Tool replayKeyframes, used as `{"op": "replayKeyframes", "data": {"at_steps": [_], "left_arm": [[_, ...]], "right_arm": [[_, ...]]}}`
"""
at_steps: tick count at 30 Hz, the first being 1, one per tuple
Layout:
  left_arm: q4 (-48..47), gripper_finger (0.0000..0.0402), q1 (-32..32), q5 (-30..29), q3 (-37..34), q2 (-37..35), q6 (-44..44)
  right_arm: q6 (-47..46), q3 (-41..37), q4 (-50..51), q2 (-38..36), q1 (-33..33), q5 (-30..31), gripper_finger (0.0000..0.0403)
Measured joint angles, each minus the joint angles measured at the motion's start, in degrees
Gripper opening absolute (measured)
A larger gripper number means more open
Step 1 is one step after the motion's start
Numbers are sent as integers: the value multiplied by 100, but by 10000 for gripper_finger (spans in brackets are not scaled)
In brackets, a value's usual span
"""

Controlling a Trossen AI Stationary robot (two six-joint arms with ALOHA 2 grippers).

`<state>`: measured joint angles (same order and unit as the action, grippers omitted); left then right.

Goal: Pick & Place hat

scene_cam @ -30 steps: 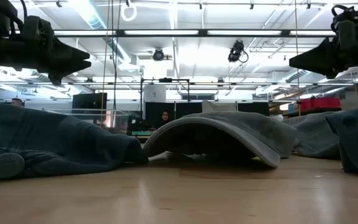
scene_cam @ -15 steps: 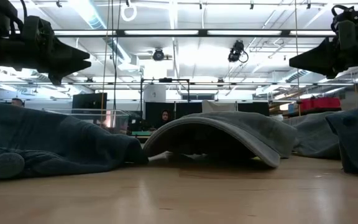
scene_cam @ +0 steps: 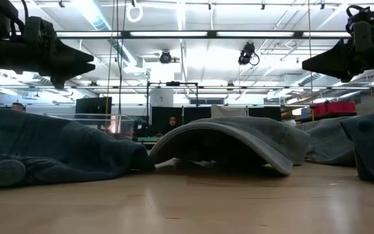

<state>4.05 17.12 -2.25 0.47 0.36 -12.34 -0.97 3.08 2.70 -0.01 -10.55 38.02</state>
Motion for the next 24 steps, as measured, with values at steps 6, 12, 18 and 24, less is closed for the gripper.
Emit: {"op": "replayKeyframes", "data": {"at_steps": [6,12,18,24], "left_arm": [[35,165,0,1,0,0,0],[8,165,0,0,-1,0,-17],[-63,165,7,-34,0,0,59],[-152,165,7,-203,0,0,245]], "right_arm": [[-1,0,1,0,1,1,84],[0,0,0,0,1,0,84],[0,0,1,0,1,2,84],[0,2,2,0,0,0,84]]}}
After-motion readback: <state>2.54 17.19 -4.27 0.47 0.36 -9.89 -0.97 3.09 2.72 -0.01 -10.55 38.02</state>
